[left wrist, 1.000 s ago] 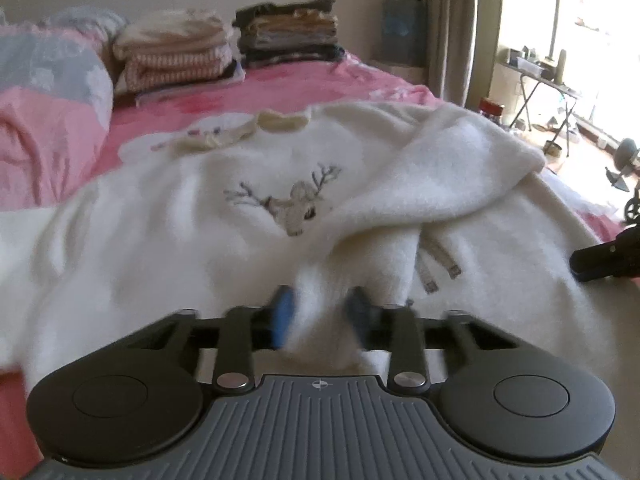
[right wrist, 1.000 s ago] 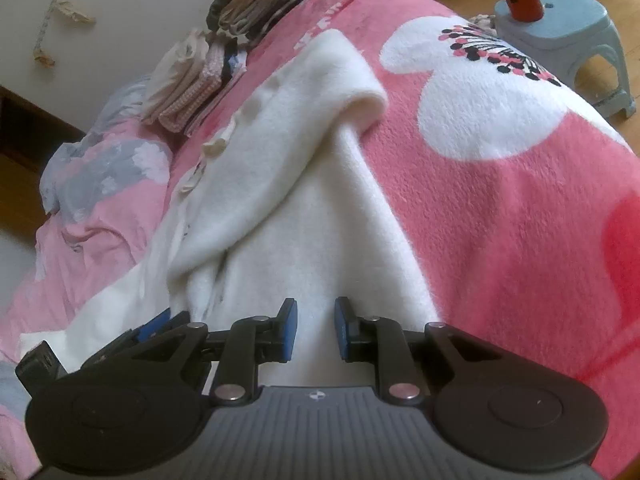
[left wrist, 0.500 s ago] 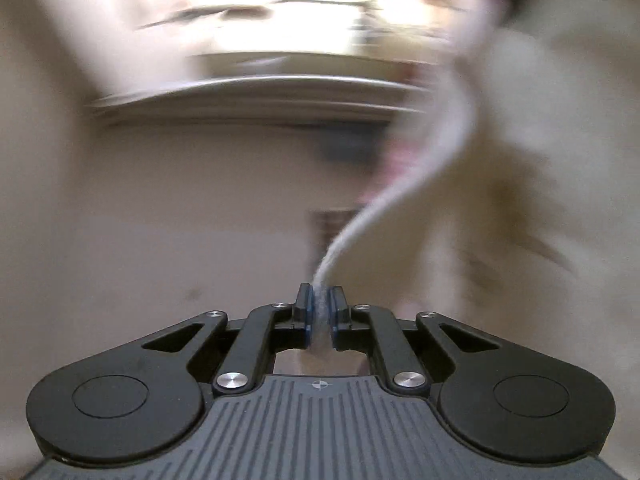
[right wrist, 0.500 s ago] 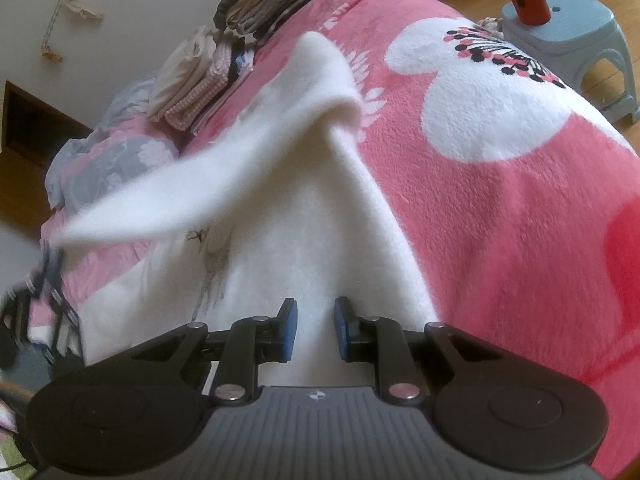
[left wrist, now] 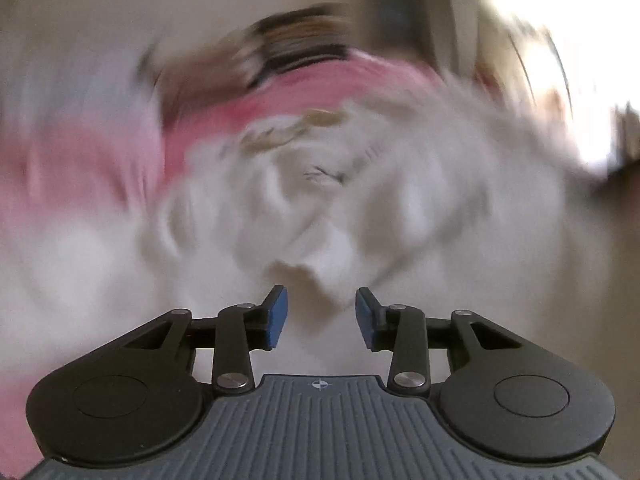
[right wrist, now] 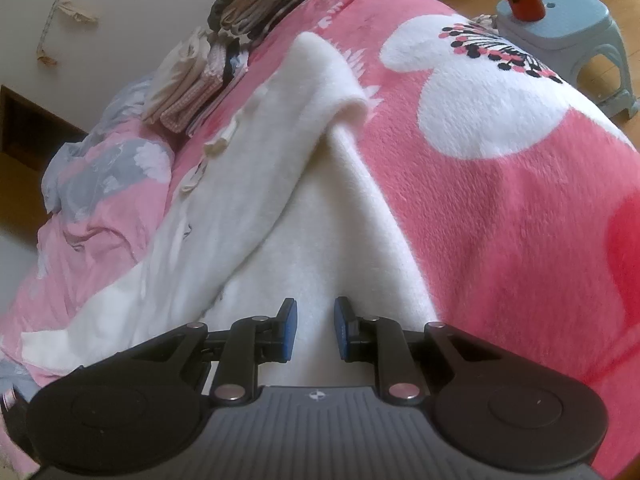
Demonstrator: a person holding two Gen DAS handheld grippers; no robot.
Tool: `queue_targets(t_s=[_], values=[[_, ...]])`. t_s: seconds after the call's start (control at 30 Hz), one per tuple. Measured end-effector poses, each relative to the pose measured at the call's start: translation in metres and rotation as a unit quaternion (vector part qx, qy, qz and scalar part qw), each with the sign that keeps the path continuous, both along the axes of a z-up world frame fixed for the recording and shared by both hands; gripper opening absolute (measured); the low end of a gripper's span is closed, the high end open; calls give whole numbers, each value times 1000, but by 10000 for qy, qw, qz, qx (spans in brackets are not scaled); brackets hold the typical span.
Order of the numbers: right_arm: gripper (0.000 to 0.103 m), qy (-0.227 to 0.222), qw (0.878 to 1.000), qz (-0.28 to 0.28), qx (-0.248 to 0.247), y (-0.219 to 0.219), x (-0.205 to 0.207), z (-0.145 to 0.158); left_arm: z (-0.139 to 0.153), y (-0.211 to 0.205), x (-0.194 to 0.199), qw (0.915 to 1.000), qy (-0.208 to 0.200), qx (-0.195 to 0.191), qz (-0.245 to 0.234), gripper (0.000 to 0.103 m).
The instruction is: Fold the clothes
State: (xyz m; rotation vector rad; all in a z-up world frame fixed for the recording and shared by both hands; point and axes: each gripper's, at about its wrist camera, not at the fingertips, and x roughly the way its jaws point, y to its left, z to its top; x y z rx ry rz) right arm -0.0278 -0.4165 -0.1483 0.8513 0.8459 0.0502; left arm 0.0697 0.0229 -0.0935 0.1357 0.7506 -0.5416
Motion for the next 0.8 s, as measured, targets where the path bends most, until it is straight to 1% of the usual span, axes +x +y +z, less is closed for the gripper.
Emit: queue_targets(t_s=[0.03,0.07,0.1,0.2,0.23,0.3,0.33,0.4,0.43,0.47,0.5,0.53,0.57,0.7,0.8], values=[[21,2,10000,-7,-5,0,0,0,-1,9,14,9963,460,-604,396,39],[21,4,10000,-13,-9,1,0,0,-5,17,26,9877,857,-1091,718,39],[21,7,10000,-27,-6,1,-1,0,-11,20,34,9796,1125,-1391,910,39],[21,4,10000,-51,5,2,-1,0,-24,18,44,9673,1496,-1699,1144,39],[21,-3,10000,-54,8,2,-1,-1,-28,15,45,9645,1576,-1734,1217,39],[21,-17,10000,-57,23,1,-1,-2,-33,8,45,9626,1627,-1760,1263,39],[21,-25,10000,-61,36,1,-1,-2,-34,5,46,9634,1603,-1733,1270,39],[21,-37,10000,-65,55,0,-1,-3,-37,-5,46,9699,1424,-1498,1285,37],[21,-43,10000,-65,59,0,-1,-3,-38,-10,46,9729,1334,-1380,1292,30],[21,-49,9999,-65,63,0,-1,-3,-40,-15,46,9756,1244,-1262,1298,19],[21,-51,9999,-66,67,0,-1,-3,-39,-19,46,9780,1151,-1162,1296,16],[21,-52,9999,-68,69,-1,0,-3,-37,-20,46,9796,1054,-1121,1291,8],[21,-54,9999,-65,67,0,0,-3,-31,-21,46,9810,907,-1116,1299,7],[21,-53,9999,-61,59,0,-1,-3,-1,-17,50,9856,14,-993,1366,5],[21,-59,10000,-60,52,0,-1,-3,24,-11,56,9836,-683,-823,1450,4]])
